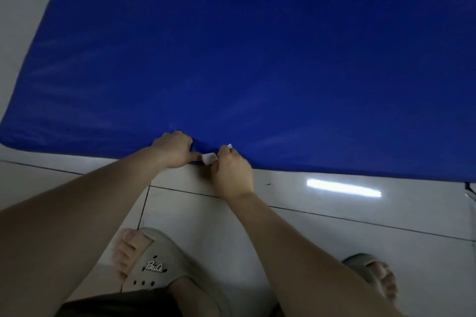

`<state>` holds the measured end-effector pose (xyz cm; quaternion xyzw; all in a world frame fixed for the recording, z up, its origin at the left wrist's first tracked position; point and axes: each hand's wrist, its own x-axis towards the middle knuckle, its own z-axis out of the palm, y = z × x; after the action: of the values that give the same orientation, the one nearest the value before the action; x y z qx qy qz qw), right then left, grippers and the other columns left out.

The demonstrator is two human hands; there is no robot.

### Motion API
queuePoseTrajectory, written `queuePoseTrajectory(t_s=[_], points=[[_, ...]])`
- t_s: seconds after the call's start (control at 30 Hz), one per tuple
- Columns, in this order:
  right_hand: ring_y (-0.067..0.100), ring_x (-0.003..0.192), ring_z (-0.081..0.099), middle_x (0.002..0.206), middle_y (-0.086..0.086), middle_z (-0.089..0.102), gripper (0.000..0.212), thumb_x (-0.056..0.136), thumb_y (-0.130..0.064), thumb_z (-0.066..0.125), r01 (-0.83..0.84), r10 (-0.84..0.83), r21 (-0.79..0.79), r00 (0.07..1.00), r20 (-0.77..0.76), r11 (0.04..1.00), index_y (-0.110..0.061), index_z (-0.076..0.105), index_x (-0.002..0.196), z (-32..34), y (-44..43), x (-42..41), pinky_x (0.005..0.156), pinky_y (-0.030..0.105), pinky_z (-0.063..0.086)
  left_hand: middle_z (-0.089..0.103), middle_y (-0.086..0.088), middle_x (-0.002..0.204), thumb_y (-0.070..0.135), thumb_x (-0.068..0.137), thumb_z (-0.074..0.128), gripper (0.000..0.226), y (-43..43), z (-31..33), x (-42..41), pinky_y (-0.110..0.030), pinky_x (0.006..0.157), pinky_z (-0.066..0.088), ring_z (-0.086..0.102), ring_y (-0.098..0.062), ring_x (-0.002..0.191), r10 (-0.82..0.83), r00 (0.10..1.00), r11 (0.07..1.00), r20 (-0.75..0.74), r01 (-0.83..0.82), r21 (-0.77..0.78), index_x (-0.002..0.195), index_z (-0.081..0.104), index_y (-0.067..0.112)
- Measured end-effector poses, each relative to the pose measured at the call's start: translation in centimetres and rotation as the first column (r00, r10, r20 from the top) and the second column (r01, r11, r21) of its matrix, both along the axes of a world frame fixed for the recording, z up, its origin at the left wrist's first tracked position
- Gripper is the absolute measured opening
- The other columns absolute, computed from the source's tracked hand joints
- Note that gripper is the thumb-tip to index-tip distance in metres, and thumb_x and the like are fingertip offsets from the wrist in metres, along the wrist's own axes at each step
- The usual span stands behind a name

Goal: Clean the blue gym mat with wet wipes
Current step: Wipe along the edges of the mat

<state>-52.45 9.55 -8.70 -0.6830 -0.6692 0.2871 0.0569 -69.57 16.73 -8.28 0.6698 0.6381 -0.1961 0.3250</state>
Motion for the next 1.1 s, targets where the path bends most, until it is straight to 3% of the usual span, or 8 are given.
queuePoseTrajectory(t_s=[0.1,0.3,0.4,0.53,0.63,0.7,0.8,1.1], points=[[0.025,0.083,0.067,0.100,0.005,0.066,0.020,0.099,-0.031,0.052,0.045,-0.059,0.122,0.991,0.118,0.991,-0.014,0.055,0.109,-0.4,-0.1,6.2,0.062,0.030,0.043,0.060,-0.002,0.086,0.066,0.086,0.066,0.052,0.1,-0.1,-0.1,-0.041,0.078,0.055,0.059,-0.021,0.080,0.008,1.000,1.000,0.005,-0.008,-0.009,0.077,0.059,0.015],[0.034,0.079,0.065,0.089,0.013,0.066,0.037,0.101,-0.040,0.035,0.433,-0.467,0.202,0.867,0.172,0.878,-0.009,0.055,0.095,-0.1,-2.2,19.6,0.064,0.033,0.037,0.062,-0.001,0.088,0.062,0.087,0.065,0.046,0.1,0.1,0.2,-0.043,0.083,0.056,0.061,-0.022,0.084,0.009,1.000,1.000,0.004,-0.009,-0.029,0.081,0.059,0.016],[0.035,0.080,0.063,0.085,0.011,0.061,0.020,0.099,-0.026,0.049,0.495,-0.512,0.140,0.850,0.127,0.857,-0.007,0.052,0.092,0.1,-2.1,17.8,0.064,0.033,0.037,0.060,-0.001,0.099,0.061,0.090,0.063,0.044,0.2,0.3,0.5,-0.044,0.090,0.054,0.060,-0.025,0.096,-0.020,1.000,0.999,-0.017,0.020,-0.043,0.089,0.058,0.018],[0.030,0.083,0.062,0.091,0.010,0.063,0.008,0.095,-0.014,0.055,0.399,-0.399,0.069,0.917,-0.009,0.915,-0.006,0.056,0.098,0.0,-0.7,9.7,0.067,0.035,0.044,0.056,-0.002,0.109,0.063,0.091,0.059,0.042,0.2,0.2,0.6,-0.043,0.093,0.050,0.056,-0.027,0.105,-0.042,0.998,0.998,-0.057,0.039,-0.044,0.091,0.054,0.022],[0.023,0.078,0.061,0.093,0.006,0.062,0.010,0.099,-0.016,0.049,0.124,-0.123,0.019,0.989,-0.079,0.992,-0.009,0.055,0.104,0.3,0.1,3.0,0.066,0.033,0.047,0.057,-0.003,0.100,0.068,0.089,0.059,0.049,0.3,0.3,0.7,-0.038,0.078,0.047,0.056,-0.026,0.094,-0.024,0.997,0.998,-0.077,0.020,-0.057,0.079,0.049,0.022],[0.027,0.081,0.063,0.104,0.011,0.062,0.015,0.099,-0.015,0.047,-0.081,0.081,0.013,0.996,-0.023,0.997,-0.007,0.055,0.109,0.4,0.5,0.6,0.065,0.035,0.045,0.056,-0.004,0.094,0.071,0.087,0.059,0.053,0.4,0.5,0.8,-0.037,0.073,0.046,0.055,-0.025,0.088,-0.009,0.997,0.998,-0.073,0.005,-0.056,0.079,0.051,0.019],[0.027,0.081,0.064,0.103,0.008,0.062,0.014,0.098,-0.022,0.048,-0.137,0.125,0.119,0.986,0.110,0.983,-0.015,0.056,0.108,0.1,0.9,3.4,0.062,0.035,0.051,0.057,-0.002,0.096,0.066,0.088,0.063,0.048,0.3,0.6,0.7,-0.040,0.083,0.051,0.057,-0.026,0.095,0.021,0.998,0.998,-0.064,-0.026,-0.066,0.082,0.054,0.019],[0.028,0.071,0.060,0.087,0.010,0.067,0.018,0.100,-0.031,0.050,0.417,-0.452,0.193,0.866,0.212,0.888,-0.016,0.049,0.091,-0.5,-2.0,23.0,0.063,0.032,0.036,0.059,0.001,0.111,0.059,0.091,0.063,0.043,0.0,1.0,1.0,-0.044,0.097,0.050,0.056,-0.025,0.107,0.020,0.999,0.998,-0.046,-0.022,-0.058,0.108,0.061,0.020]])
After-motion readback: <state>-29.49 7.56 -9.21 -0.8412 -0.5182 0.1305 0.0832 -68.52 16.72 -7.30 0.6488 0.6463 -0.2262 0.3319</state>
